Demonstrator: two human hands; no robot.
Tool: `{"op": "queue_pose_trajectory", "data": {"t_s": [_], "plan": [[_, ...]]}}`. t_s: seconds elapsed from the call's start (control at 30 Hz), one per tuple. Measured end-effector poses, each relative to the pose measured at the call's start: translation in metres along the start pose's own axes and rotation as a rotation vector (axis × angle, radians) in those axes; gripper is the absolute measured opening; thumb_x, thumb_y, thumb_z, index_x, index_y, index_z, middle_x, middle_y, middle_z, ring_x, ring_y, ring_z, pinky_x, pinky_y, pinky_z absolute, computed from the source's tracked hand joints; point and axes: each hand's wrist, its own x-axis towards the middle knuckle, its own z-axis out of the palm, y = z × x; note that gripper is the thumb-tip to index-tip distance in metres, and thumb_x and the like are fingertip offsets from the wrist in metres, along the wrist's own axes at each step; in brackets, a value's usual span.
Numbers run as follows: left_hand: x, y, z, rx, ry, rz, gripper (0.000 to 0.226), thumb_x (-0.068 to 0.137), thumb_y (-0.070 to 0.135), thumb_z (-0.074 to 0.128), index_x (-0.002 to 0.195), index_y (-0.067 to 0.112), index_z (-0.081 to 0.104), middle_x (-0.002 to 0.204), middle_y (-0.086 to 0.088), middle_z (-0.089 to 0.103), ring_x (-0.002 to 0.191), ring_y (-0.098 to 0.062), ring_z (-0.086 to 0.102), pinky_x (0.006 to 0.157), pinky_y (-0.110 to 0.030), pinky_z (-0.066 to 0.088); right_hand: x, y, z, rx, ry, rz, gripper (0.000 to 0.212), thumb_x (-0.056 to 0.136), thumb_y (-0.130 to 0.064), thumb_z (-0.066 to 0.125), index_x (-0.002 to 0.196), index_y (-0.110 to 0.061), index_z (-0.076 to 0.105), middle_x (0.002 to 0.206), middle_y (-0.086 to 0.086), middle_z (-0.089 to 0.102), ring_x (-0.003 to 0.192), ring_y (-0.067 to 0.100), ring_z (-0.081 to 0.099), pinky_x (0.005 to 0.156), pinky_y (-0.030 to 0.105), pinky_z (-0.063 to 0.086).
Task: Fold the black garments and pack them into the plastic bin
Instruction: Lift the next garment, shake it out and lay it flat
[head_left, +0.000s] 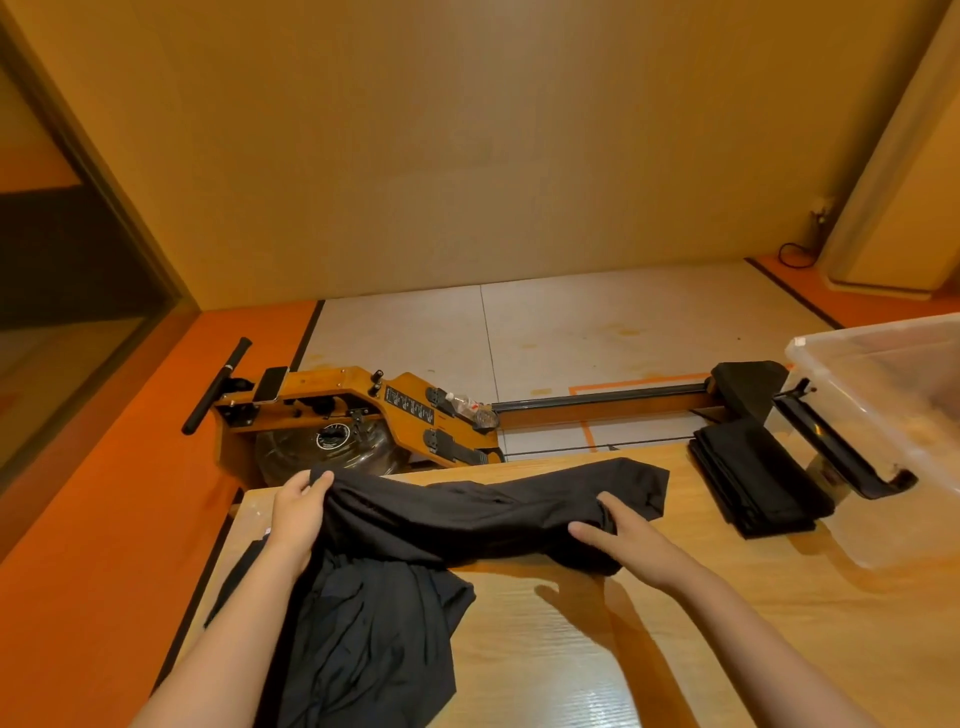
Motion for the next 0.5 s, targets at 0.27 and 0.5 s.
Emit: {"op": "queue_pose_trajectory", "data": {"t_s": [0.27, 0.5], "plan": [[0.003, 0.001, -0.011, 0.043, -0.102, 0.048, 0.019, 0.094, 0.023, 0.061, 0.086, 0.008, 0.068, 0.08, -0.006, 0.065, 0.081, -0.024, 0.059, 0.069, -0.029, 0.043, 0.016, 0.004, -0.01, 0.094, 0.28, -0.087, 0.025, 0.098, -0.029, 0.05, 0.086, -0.007, 0.049, 0.073, 0.003, 0.048, 0.065, 0.012, 0.045, 0.063, 0.028, 0.036], [0.01, 0.014, -0.01, 0.088, -0.147, 0.074, 0.019, 0.094, 0.021, 0.061, 0.096, 0.003, 0.067, 0.097, -0.01, 0.07, 0.095, -0.024, 0.065, 0.085, -0.034, 0.05, 0.027, -0.002, -0.031, 0.123, 0.282, -0.089, 0.012, 0.098, -0.023, 0.05, 0.094, -0.012, 0.052, 0.083, 0.004, 0.056, 0.073, 0.016, 0.053, 0.063, 0.027, 0.041]]}}
